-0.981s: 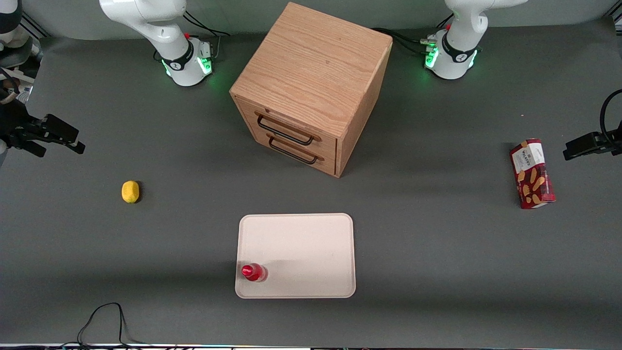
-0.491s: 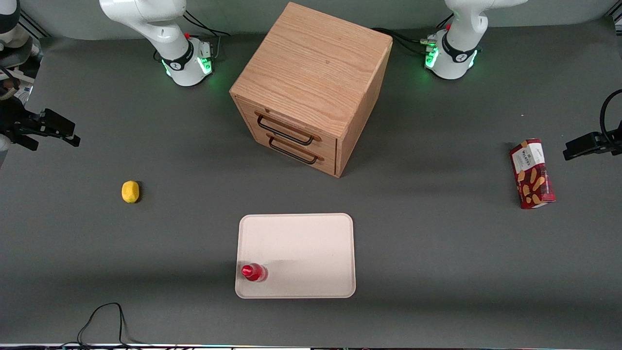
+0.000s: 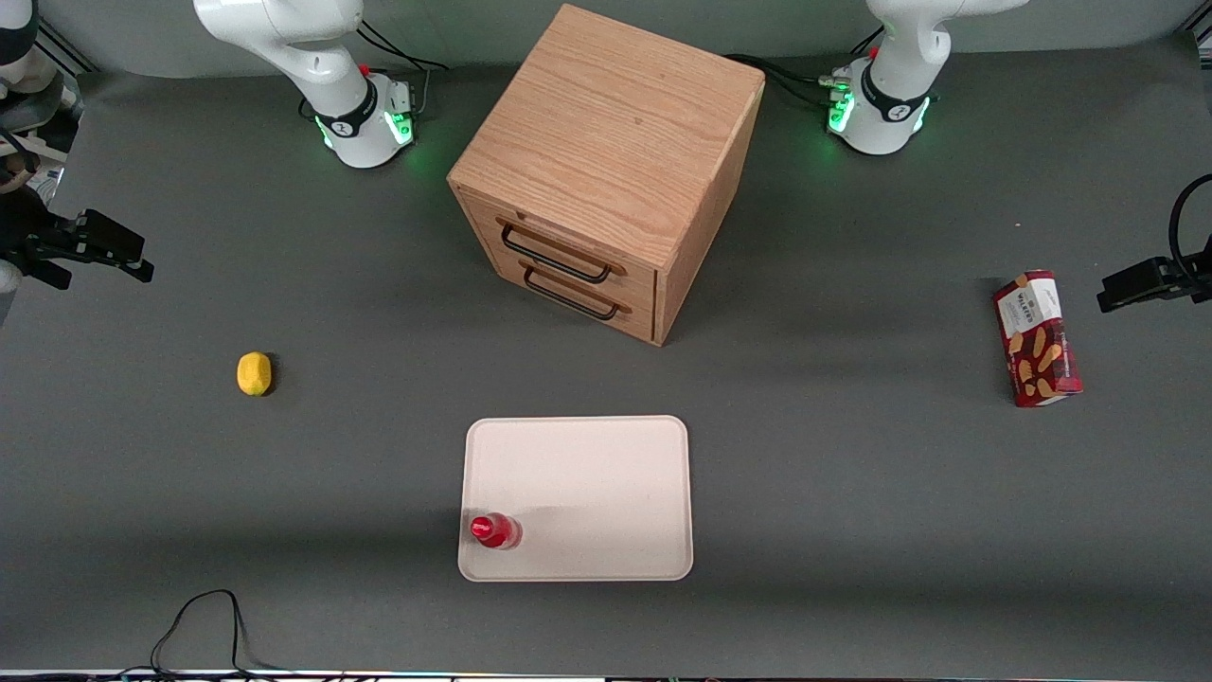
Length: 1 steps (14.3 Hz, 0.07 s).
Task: Place coke bottle on tray
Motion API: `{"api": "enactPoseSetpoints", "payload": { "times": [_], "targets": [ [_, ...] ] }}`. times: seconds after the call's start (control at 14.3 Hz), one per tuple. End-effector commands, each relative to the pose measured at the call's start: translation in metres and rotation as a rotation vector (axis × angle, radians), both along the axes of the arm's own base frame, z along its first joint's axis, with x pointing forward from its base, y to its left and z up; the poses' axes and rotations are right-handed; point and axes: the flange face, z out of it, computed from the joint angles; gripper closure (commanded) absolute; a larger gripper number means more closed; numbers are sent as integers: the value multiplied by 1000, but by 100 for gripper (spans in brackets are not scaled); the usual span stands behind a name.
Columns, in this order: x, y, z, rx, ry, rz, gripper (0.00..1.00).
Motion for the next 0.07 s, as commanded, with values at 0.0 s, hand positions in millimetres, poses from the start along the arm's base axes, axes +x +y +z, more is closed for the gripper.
{"api": "enactPoseSetpoints", "payload": {
  "times": [0.0],
  "targets": [
    [1, -3, 6, -22, 9, 21, 0]
  ]
}}
